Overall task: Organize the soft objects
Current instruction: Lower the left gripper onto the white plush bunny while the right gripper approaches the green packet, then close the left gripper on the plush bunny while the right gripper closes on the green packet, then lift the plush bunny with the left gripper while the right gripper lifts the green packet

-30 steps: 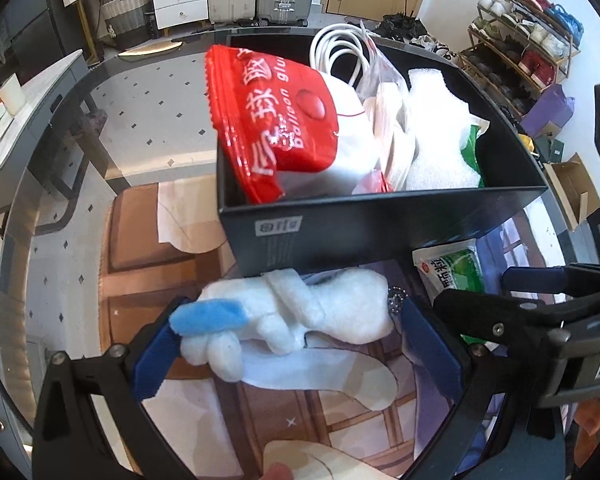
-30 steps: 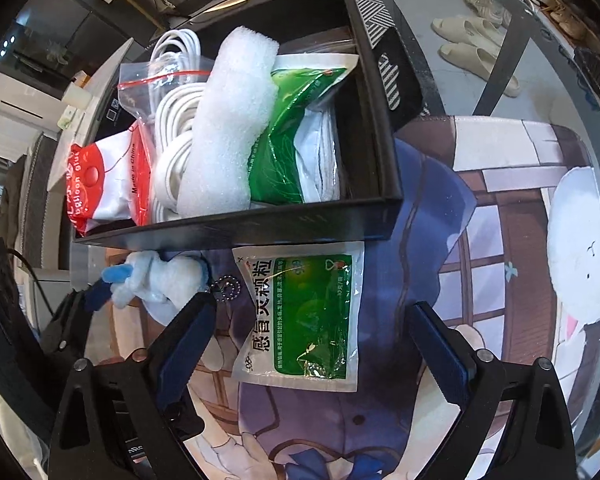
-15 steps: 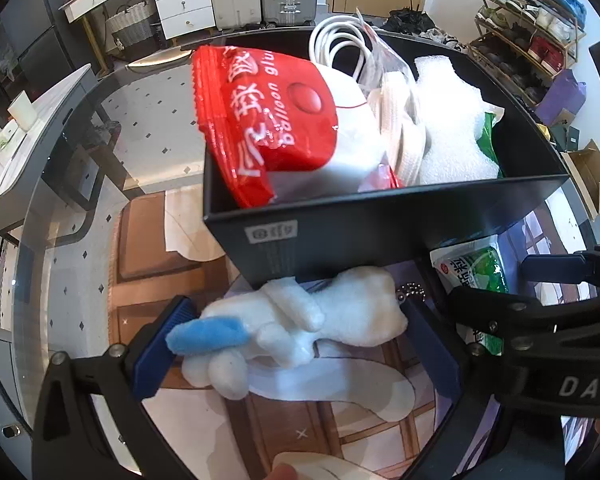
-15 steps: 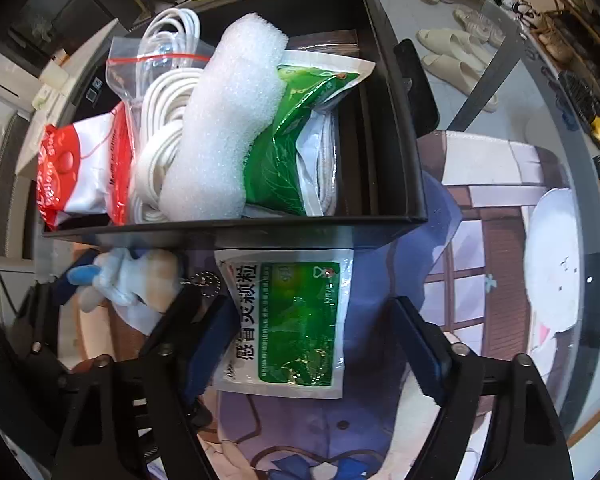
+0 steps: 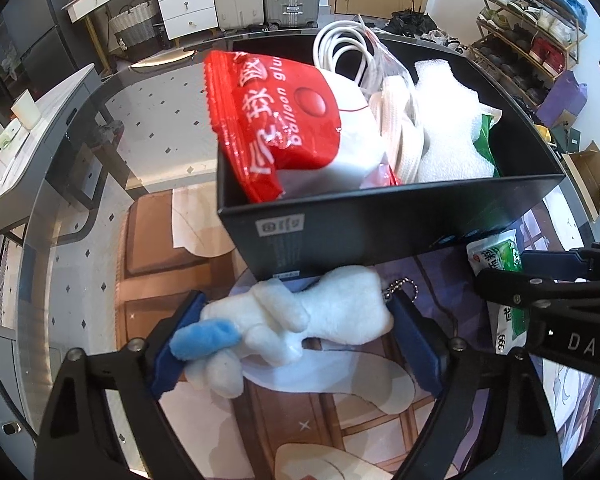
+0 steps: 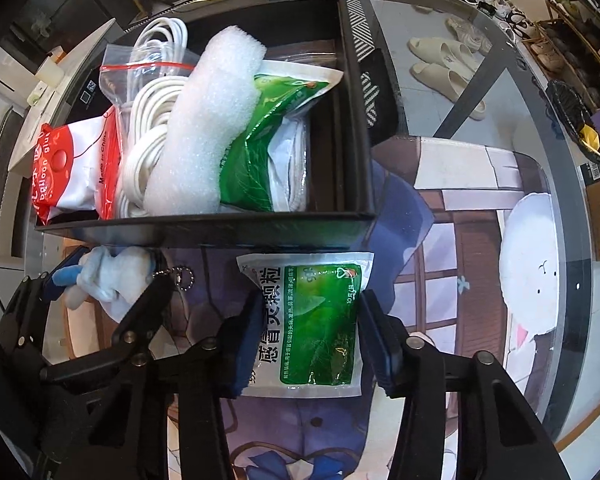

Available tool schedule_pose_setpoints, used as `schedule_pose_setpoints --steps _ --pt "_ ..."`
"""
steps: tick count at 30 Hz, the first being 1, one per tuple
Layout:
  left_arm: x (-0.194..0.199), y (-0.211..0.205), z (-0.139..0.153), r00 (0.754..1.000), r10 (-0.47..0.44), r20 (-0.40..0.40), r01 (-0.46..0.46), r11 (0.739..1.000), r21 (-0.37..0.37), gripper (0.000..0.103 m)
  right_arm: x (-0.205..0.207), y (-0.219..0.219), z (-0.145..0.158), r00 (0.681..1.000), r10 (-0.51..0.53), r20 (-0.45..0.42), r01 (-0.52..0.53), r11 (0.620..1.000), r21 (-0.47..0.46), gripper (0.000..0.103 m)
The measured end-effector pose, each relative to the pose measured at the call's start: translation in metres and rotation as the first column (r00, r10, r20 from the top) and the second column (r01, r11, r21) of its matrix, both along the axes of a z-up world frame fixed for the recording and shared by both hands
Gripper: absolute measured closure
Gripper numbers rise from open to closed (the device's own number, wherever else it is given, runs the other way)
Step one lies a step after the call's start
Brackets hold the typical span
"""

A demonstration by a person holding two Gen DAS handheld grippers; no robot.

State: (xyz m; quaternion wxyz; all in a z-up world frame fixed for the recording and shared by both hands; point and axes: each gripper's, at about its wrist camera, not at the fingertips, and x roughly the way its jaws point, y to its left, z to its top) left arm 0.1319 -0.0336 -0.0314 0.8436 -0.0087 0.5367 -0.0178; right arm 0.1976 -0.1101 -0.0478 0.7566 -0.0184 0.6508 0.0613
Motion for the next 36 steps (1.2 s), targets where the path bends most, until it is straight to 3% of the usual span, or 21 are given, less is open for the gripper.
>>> schedule_pose_setpoints --steps 12,36 --pt "-0.008 0.010 0.004 1.000 0.014 -0.022 -0.015 0.999 -0.039 0.015 -0.006 -0.024 0.006 1.000 0.009 0.004 -0.009 0.997 0.074 0.062" --pt "-0.046 -0.008 0.052 0.997 0.012 0.081 -0.011 1.000 -0.011 0.015 -0.057 -0.043 0.061 0.992 0.045 0.117 -0.065 0.984 0.168 0.062"
